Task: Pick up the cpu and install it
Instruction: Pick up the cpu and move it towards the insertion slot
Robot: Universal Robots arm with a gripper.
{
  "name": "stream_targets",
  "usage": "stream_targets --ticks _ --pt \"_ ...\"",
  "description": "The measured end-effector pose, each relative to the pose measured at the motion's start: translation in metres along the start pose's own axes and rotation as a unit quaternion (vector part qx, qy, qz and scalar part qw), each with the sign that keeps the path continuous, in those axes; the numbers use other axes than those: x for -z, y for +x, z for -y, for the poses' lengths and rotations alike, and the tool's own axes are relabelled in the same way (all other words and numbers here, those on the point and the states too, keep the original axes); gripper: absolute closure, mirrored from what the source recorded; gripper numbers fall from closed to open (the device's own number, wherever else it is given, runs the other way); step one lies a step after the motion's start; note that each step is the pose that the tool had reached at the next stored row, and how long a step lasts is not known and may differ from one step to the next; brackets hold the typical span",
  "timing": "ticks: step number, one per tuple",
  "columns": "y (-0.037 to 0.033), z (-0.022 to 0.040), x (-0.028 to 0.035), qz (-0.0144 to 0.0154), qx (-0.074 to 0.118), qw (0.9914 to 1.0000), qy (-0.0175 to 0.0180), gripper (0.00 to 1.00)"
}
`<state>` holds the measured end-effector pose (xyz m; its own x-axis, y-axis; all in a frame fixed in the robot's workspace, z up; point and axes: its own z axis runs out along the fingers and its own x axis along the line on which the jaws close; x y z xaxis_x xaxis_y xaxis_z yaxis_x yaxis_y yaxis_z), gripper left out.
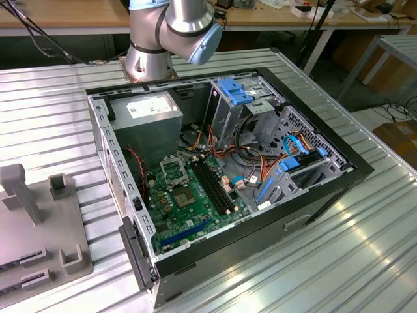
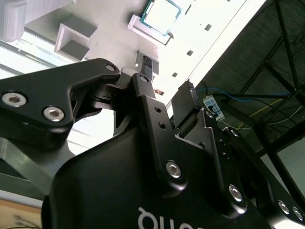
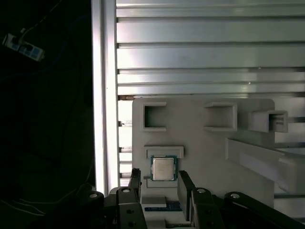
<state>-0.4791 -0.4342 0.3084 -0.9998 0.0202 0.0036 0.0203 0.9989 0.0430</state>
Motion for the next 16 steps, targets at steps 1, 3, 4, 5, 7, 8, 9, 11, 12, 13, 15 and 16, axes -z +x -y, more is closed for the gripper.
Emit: stream_targets --ticks 1,3,4,5,7,8,9,11,12,13,15,16 --pt "0.0000 0.0000 -0.0001 -0.0001 0.000 1.00000 0.0010 0.56" --pt "0.0001 -0.0008 -0.0003 -0.0007 0.001 0.99991 0.0133 0.56" --pt "0.0001 -0.0012 -0.0005 -0.0011 0.002 0.99985 0.0171 0.56" --pt "0.0001 -0.0011 -0.0006 -0.0010 0.002 0.99985 0.0173 0.56" --pt "0.0001 -0.0012 -0.0005 -0.0011 0.002 0.99985 0.0173 0.56" --pt "0.0001 -0.0012 -0.0006 -0.0010 0.002 0.99985 0.0173 0.56" --pt "0.0001 -0.0012 -0.0006 -0.0011 0.002 0.99985 0.0173 0.56" --pt "0.0001 -0.0012 -0.0006 -0.0011 0.002 0.99985 0.0173 0.56" --pt "0.0001 -0.0012 -0.0006 -0.0011 0.002 0.99985 0.0173 0.56" --pt "0.0001 -0.0012 -0.0006 -0.0011 0.002 0.99985 0.0173 0.56" --pt "0.0001 -0.0012 -0.0008 -0.0011 0.002 0.99985 0.0173 0.56" --pt "0.0001 -0.0012 -0.0009 -0.0011 0.002 0.99985 0.0173 0.56"
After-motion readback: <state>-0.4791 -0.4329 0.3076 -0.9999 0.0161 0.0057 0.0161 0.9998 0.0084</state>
